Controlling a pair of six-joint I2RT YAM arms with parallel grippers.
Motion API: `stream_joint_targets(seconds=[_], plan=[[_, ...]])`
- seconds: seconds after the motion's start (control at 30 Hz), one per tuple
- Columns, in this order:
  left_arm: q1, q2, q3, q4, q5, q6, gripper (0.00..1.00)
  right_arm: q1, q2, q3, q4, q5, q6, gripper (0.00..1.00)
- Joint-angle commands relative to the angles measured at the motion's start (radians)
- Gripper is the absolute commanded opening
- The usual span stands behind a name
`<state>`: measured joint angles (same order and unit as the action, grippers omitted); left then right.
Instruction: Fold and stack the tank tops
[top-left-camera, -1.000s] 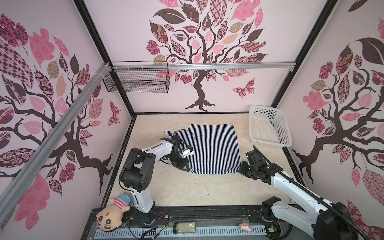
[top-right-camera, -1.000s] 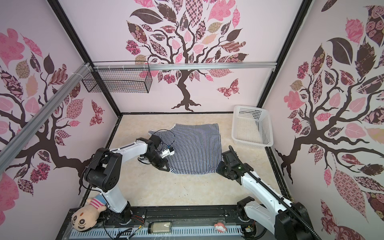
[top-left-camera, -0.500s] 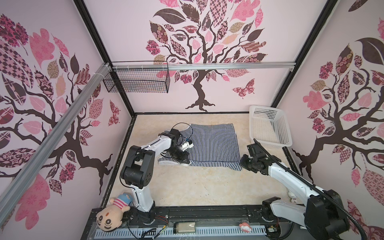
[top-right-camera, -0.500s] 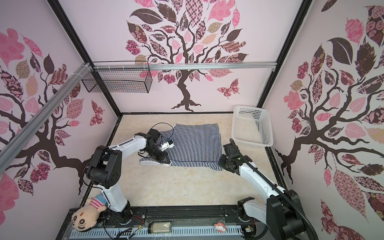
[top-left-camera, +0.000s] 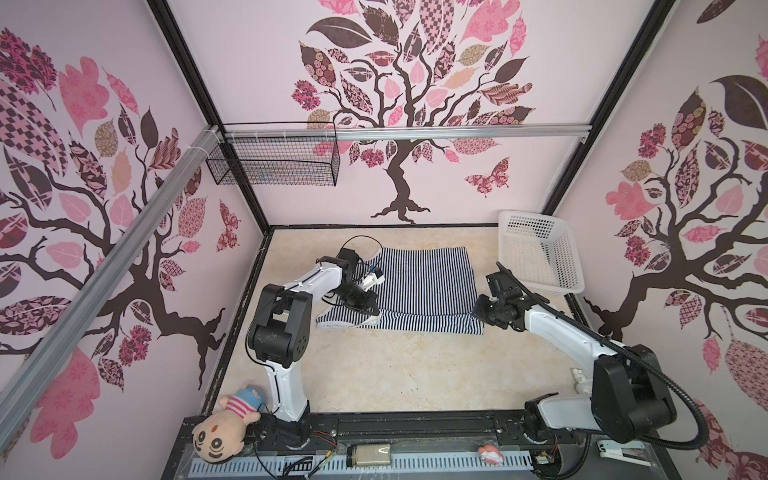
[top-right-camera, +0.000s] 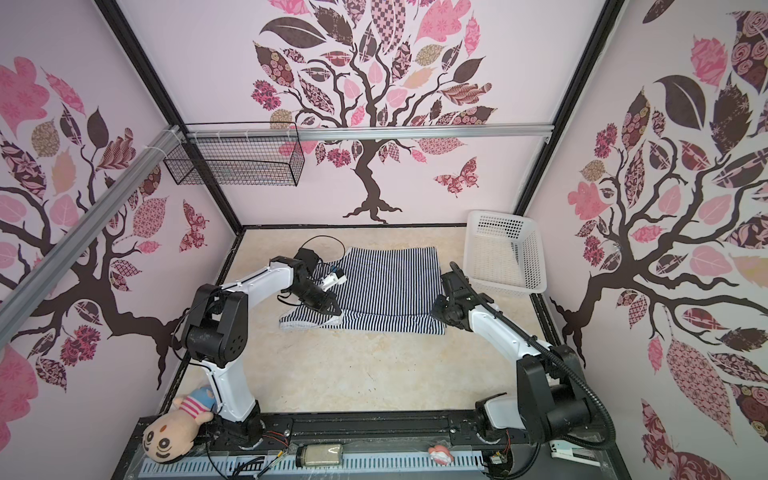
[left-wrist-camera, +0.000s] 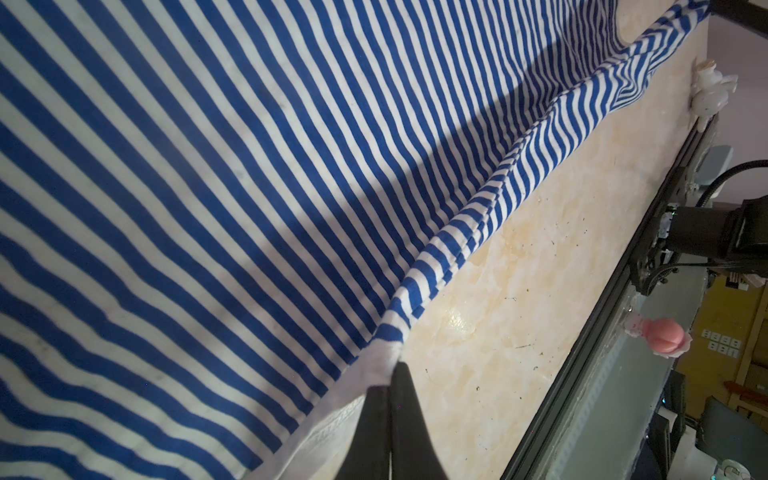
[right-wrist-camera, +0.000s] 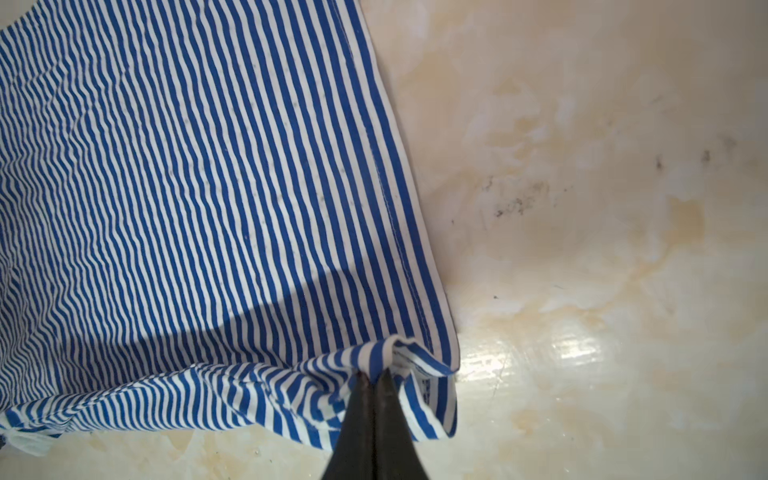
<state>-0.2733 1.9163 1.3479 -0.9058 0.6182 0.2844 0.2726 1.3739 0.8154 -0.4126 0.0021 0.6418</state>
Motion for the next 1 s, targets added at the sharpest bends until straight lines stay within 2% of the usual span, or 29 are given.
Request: stream_joint_targets(seconds=[0.0,0.47,0.97], plan=[[0.012,0.027,0.035,-0.010,0.021,-0.002,0.05,-0.008,0.034,0.051,-0.012,0.037,-0.034,0.04],[0.019,0.081,0.122,-0.017,0.028,-0.017,0.06,-0.021,0.133,0.143,-0.012,0.072,-0.072,0.04],[0.020,0.181,0.246,-0.066,-0.028,-0.011,0.09,-0.025,0.226,0.210,-0.003,0.099,-0.091,0.05]])
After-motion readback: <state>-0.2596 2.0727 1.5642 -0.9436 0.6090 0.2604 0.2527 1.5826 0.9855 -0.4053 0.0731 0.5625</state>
